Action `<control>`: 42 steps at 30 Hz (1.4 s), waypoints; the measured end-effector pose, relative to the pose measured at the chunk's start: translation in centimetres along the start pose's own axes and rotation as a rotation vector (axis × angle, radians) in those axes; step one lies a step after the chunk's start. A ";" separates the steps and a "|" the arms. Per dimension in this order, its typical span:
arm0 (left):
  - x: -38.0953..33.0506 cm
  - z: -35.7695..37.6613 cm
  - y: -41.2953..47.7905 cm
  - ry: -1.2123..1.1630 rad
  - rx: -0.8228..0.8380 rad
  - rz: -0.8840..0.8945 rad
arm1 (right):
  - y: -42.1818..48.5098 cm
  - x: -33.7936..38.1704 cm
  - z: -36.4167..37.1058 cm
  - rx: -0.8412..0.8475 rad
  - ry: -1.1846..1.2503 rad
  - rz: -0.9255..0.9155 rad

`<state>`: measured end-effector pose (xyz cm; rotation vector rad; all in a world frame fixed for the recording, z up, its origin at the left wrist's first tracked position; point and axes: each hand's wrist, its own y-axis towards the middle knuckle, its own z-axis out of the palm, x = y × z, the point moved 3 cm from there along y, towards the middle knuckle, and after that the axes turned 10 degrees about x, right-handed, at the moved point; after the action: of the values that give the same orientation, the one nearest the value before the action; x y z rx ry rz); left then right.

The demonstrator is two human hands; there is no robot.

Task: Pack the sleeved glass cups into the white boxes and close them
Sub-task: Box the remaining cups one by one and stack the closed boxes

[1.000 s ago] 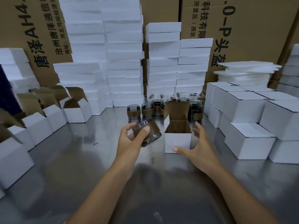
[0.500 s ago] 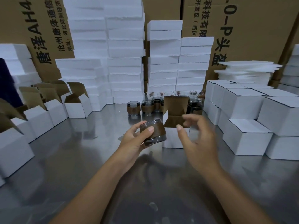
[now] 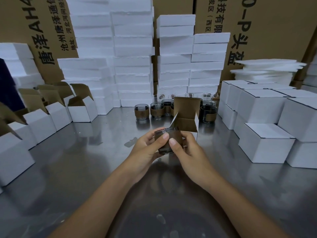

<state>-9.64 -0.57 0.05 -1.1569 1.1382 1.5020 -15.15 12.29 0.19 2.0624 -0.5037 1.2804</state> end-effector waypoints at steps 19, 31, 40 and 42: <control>-0.2 0.0 0.0 -0.061 -0.022 0.087 | 1.0 -0.3 -0.6 -0.107 0.399 0.242; 0.0 -0.2 0.1 -0.060 -0.055 0.053 | 0.6 0.4 -0.6 -0.153 0.275 0.094; -0.4 0.2 0.1 -0.064 0.010 0.039 | -0.1 1.2 -0.7 -0.178 0.109 -0.047; -0.4 0.3 0.0 -0.054 0.010 0.036 | -0.1 1.2 -0.8 -0.169 0.109 -0.058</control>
<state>-9.60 -0.36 0.49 -1.0878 1.1335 1.5440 -15.02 12.91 1.49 1.8443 -0.4823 1.2636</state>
